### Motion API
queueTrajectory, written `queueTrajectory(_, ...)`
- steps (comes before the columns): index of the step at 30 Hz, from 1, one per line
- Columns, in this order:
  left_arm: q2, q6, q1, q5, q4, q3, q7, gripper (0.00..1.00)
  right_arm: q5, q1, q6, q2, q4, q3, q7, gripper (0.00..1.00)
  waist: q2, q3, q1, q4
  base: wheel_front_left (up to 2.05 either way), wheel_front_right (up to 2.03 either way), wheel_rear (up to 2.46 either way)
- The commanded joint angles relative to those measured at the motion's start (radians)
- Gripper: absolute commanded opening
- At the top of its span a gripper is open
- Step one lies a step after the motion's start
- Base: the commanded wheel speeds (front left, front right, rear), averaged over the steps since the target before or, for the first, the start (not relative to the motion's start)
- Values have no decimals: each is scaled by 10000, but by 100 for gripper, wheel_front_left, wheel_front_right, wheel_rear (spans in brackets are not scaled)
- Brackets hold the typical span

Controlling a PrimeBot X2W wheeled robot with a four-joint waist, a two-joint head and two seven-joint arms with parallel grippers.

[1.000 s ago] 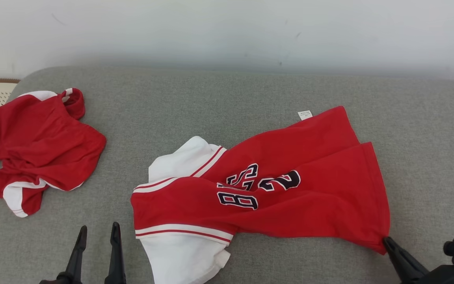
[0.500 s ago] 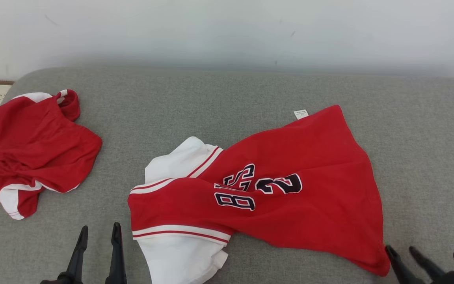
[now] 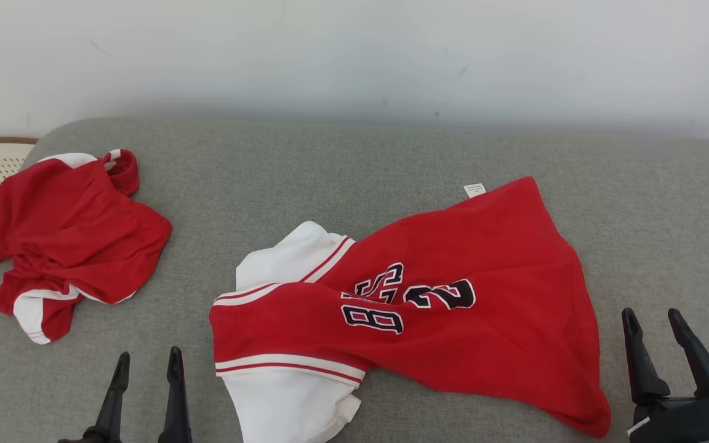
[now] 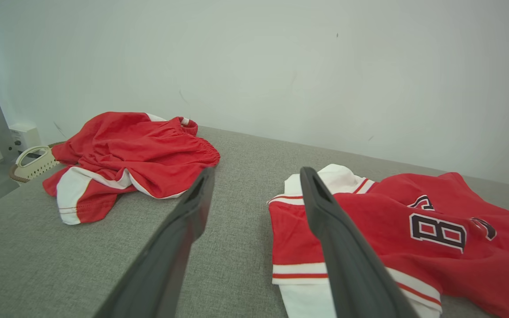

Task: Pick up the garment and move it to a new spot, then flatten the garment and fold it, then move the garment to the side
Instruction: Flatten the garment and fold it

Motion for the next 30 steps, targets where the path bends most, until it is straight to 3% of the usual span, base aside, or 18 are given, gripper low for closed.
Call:
queueTrajectory(1,0,-7,159,123,-45,55,-56,100,-405,-154,5,116,104,-51,-483,100,0,-78,0,23,0,0,0)
queueTrajectory(10,0,-35,292,636,-153,105,-56,100,-1737,-119,5,839,763,90,-1860,100,0,-359,0,-84,0,0,0)
queueTrajectory(19,174,-213,481,1415,93,136,-56,100,-2140,3,5,1347,1347,227,-2173,100,0,-679,0,-398,0,0,0)
queueTrajectory(30,183,-179,618,1476,36,362,-56,100,-2555,-62,5,1561,1532,180,-2257,100,0,-894,0,-687,0,0,0)
